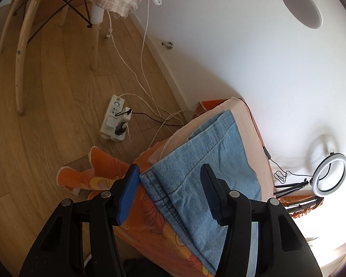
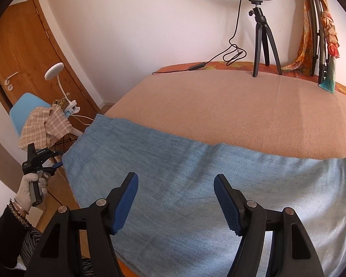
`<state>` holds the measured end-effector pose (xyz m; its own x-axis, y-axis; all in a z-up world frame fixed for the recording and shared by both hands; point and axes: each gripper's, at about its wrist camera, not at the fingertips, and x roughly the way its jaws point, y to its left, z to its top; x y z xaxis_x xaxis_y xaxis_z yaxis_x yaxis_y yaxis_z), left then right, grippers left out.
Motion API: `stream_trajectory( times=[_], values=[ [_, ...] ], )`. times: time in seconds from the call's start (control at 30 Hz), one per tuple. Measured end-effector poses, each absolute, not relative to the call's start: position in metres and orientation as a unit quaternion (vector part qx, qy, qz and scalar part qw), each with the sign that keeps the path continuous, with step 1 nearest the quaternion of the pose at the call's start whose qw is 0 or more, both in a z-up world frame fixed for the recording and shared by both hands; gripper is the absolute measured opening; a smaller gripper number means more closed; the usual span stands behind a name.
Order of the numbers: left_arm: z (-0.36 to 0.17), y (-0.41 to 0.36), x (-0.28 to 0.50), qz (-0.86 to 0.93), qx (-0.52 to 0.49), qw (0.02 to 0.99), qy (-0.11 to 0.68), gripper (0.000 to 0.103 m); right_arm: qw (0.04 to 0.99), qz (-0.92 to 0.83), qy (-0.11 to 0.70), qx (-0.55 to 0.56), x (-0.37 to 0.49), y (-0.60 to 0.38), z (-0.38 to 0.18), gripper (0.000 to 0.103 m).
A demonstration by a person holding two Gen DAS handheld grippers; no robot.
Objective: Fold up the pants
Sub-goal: 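Grasp the jeans leg end with the left tool, then close the right tool on the leg end while the left tool holds it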
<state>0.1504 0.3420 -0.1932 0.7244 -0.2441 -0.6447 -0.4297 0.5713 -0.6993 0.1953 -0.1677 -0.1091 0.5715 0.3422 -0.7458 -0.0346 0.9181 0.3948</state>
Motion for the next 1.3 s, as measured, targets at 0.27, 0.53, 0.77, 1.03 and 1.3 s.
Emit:
stream_trajectory(
  times=[0.27, 0.53, 0.77, 1.03, 1.3],
  values=[
    [-0.185, 0.325, 0.149, 0.021, -0.465, 0.81, 0.356, 0.053, 0.86, 0.092, 0.46, 0.201, 0.197, -0.183, -0.116, 0.071],
    [-0.182, 0.302, 0.166, 0.054, -0.384, 0.845, 0.368, 0.046, 0.861, 0.102, 0.463, 0.183, 0.197, -0.171, -0.113, 0.071],
    [-0.172, 0.296, 0.159, 0.063, -0.365, 0.867, 0.334, 0.01, 0.863, 0.098, 0.46, 0.181, 0.193, -0.173, -0.11, 0.071],
    [-0.119, 0.243, 0.162, 0.002, -0.262, 0.919, 0.295, 0.009, 0.859, 0.099, 0.467, 0.183, 0.196, -0.17, -0.112, 0.071],
    [-0.107, 0.15, 0.154, -0.121, -0.137, 0.933, 0.31, 0.009, 0.824, 0.141, 0.481, 0.264, 0.23, -0.172, -0.119, 0.074]
  ],
)
